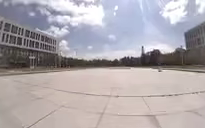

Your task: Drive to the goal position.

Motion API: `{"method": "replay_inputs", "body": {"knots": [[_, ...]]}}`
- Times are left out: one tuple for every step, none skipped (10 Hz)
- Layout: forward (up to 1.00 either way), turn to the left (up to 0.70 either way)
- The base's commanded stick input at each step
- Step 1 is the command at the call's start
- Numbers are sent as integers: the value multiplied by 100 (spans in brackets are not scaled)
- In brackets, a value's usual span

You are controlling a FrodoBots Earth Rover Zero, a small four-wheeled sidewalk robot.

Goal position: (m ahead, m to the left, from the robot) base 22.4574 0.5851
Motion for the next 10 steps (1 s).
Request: {"method": "replay_inputs", "body": {"knots": [[70,0],[70,0],[70,0],[70,0],[70,0],[70,0],[70,0],[70,0],[70,0],[70,0]]}}
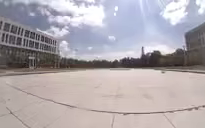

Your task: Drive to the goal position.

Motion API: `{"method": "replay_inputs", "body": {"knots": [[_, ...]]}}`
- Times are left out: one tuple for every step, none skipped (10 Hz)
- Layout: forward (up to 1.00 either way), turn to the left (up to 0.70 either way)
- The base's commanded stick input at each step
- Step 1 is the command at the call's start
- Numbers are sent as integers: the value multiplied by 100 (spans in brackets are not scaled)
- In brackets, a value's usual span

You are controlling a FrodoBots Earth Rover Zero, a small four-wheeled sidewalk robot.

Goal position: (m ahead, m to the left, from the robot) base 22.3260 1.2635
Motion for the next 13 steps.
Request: {"method": "replay_inputs", "body": {"knots": [[70,0],[70,0],[70,0],[70,0],[70,0],[70,0],[70,0],[70,0],[70,0],[70,0],[70,0],[70,0],[70,0]]}}
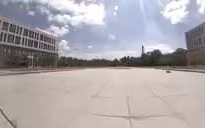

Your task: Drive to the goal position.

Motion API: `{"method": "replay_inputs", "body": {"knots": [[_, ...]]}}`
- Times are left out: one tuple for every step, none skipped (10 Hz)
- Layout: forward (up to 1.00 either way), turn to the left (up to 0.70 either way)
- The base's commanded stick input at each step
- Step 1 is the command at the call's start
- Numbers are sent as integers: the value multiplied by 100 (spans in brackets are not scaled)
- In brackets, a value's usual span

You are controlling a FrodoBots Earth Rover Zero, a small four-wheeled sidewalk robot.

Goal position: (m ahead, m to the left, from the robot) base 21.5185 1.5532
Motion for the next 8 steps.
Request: {"method": "replay_inputs", "body": {"knots": [[70,0],[70,0],[70,0],[70,0],[70,0],[70,0],[70,0],[70,0]]}}
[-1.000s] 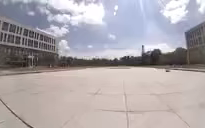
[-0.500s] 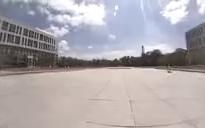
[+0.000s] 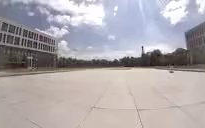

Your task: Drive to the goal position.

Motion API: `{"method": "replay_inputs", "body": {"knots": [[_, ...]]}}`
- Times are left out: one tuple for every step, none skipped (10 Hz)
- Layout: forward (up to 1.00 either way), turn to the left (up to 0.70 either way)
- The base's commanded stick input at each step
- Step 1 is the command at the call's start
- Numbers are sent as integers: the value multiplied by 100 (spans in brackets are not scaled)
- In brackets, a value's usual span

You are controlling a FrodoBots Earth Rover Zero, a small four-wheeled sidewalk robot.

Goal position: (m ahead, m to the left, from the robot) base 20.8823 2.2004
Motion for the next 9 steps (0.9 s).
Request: {"method": "replay_inputs", "body": {"knots": [[70,0],[70,0],[70,0],[70,0],[70,0],[70,0],[70,0],[70,0],[70,0]]}}
